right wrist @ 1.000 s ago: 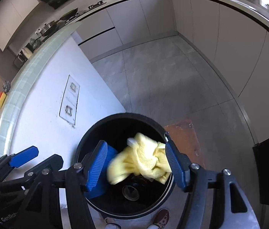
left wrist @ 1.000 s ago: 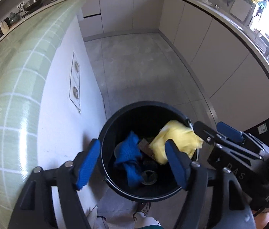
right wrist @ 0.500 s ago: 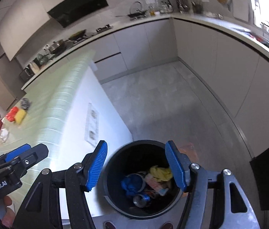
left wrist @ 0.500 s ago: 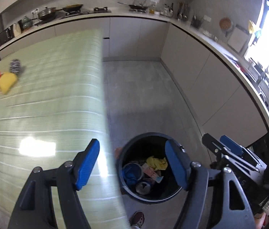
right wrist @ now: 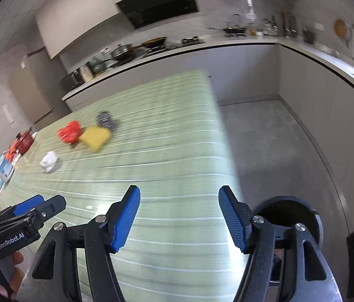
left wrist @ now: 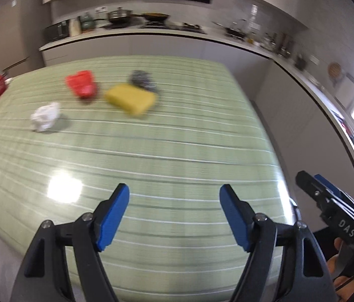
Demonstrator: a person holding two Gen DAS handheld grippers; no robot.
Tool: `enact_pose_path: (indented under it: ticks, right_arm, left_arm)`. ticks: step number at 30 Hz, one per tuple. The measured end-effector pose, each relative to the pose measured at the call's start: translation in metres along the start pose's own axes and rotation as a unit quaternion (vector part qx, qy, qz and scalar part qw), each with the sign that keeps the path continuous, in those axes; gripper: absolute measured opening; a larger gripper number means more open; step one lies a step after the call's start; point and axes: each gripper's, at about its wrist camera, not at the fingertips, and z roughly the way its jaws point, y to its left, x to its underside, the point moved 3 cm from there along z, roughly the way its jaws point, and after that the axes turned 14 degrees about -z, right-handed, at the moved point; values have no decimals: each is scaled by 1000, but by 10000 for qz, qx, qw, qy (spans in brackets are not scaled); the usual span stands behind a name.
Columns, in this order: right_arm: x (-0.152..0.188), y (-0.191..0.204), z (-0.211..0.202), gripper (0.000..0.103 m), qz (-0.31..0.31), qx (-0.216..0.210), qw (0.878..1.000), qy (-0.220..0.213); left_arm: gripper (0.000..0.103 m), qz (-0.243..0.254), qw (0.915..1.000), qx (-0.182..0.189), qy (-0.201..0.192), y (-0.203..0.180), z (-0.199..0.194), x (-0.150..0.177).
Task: Collect trash
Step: 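Move both tools back toward the sponge and tissue on the tablecloth, then grasp the yellow sponge with right tool while left tool grasps white tissue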
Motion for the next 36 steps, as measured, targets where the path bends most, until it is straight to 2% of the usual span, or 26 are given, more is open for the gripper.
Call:
enact_pose_path:
  ticks: [1,6,10,15,23,28,36]
  right_arm:
    - [-3,16,4,67,-38,-47,10000,-8]
    - [-18,86,27,67,-286,-243,9993,-32]
    - [-27,122,46,67,-523,-370,9979,68]
    - [-51,149,78,67,-808,-541,9952,126]
    - [-99,161,156,67,-1028,-972,9898,154]
    - [-124,161,201,67,-1190,-1007,9874,255]
    - [-143,161,243,67,-1208,-1072,9862,356]
  left_arm:
    - [76,-91,9999,-64,-27,21,0,-7]
    - [76,-394,9988,-270,-112,76,4,-32]
    - [76,-659,9972,-332,-134,106,7,-47]
    - [76,-865,9953,-395,-154,133,26,-71]
    - [76,-1025,9918,-736,-196,157,59,-115]
    - [76,-1245,9888,-799,-182,164,78,-134]
    - [76,-1185,9894,-834,-51,170,101,-154]
